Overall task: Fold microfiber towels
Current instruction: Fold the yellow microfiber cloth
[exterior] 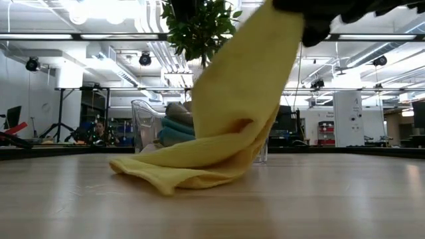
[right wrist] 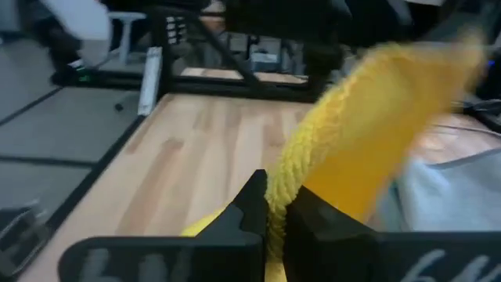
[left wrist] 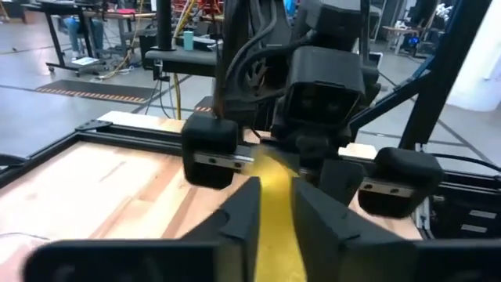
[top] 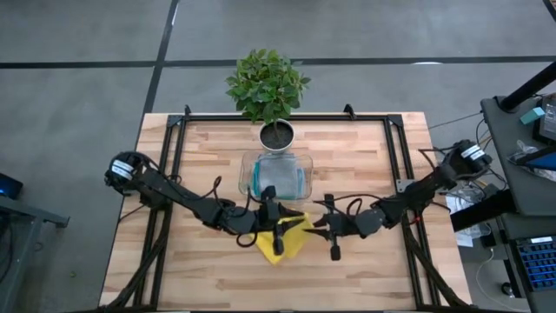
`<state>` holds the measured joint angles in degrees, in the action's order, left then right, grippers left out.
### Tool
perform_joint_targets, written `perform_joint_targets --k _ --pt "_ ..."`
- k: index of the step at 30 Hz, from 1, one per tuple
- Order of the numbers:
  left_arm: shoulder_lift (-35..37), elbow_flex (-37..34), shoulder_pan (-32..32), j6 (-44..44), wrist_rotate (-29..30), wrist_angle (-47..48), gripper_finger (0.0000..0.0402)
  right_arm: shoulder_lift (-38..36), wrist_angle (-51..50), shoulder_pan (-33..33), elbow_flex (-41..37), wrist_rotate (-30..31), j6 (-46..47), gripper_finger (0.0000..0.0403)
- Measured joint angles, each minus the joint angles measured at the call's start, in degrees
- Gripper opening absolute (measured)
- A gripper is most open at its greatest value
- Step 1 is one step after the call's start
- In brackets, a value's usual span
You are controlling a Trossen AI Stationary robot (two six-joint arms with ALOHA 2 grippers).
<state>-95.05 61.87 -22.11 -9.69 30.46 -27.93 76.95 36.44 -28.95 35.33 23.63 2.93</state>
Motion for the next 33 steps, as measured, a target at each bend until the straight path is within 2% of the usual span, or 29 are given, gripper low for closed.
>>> perform_joint_targets --k 5,8,12,14,17,23,27,33 --pt "0.16 -0.02 -0.02 1.99 -0.15 2.33 0.0134 -5.08 -9.63 -2.4 0.0 -0.71 -0.05 0.0009" --pt "0.0 -0.09 -0.02 2.54 -0.13 3.55 0.0166 -9.74 -20.79 -3.58 0.0 -3.47 1.57 0.0009" --pt "-1.93 -0.38 -0.02 2.39 -0.2 3.83 0.0184 -15.73 -37.36 -4.11 0.02 -8.83 10.85 0.0009" --pt "-3.49 -0.39 -0.01 1.26 -0.26 3.93 0.0185 -16.99 -42.22 -4.31 -0.15 -7.81 16.01 0.0009" --pt "-6.37 -0.39 0.18 -0.31 -0.33 1.14 0.0185 -18.06 -40.12 -4.31 -1.0 -5.97 20.38 0.0009" --pt "-10.19 0.36 0.34 -0.15 0.11 -6.42 0.0185 -18.32 -23.39 -4.17 -1.36 1.98 18.3 0.0009" --pt "-8.66 0.9 0.37 1.67 1.57 -5.85 0.0185 -21.25 -16.47 -4.16 -1.33 8.04 13.8 0.0009" --pt "-5.28 1.03 0.22 7.19 1.99 -6.12 0.0185 -24.97 -14.99 -4.02 -1.33 12.74 12.42 0.0009"
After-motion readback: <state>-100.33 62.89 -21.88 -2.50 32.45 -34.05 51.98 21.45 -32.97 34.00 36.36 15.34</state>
